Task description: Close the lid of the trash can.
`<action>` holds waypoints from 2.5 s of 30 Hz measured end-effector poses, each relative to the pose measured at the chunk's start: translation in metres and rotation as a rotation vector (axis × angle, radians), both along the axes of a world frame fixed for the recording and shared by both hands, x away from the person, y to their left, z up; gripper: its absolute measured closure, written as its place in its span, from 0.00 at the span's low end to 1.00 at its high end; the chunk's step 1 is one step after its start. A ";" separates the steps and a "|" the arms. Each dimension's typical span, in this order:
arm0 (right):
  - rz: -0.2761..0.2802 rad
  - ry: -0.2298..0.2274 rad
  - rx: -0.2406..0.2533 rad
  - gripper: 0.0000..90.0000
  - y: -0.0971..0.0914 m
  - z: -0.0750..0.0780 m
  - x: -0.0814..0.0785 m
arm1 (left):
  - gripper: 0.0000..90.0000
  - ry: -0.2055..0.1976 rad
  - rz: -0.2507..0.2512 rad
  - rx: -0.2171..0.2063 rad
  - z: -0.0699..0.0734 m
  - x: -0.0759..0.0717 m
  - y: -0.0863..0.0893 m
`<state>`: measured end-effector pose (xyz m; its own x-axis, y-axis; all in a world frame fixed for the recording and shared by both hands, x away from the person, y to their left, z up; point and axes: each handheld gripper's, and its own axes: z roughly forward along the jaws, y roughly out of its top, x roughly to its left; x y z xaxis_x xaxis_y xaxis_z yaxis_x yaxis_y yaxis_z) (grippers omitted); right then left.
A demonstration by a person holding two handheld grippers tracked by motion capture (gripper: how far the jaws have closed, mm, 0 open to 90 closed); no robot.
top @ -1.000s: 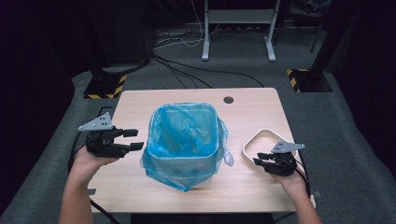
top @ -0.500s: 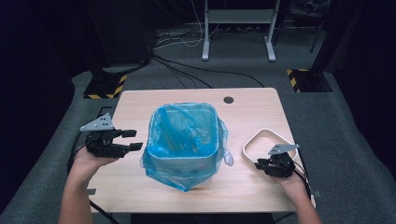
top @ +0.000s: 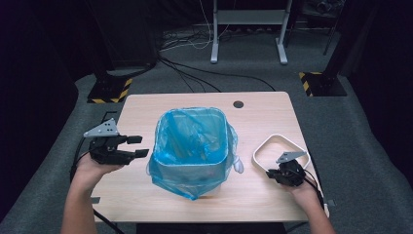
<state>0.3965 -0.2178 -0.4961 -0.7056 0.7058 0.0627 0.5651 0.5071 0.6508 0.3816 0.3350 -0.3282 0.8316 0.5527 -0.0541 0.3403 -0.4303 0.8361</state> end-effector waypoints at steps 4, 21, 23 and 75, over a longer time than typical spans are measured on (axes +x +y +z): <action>0.019 -0.001 -0.013 0.94 0.003 0.003 0.000 | 0.45 0.000 0.003 -0.005 0.000 0.000 0.001; 0.106 -0.027 0.002 0.94 0.012 0.046 0.000 | 0.45 -0.011 0.000 -0.015 0.004 -0.004 0.005; 0.126 -0.030 0.001 0.94 0.014 0.057 -0.001 | 0.45 -0.010 -0.002 -0.014 0.004 -0.003 0.004; 0.323 -0.148 0.000 0.94 0.038 0.221 -0.029 | 0.45 -0.007 0.003 -0.010 0.003 -0.003 0.005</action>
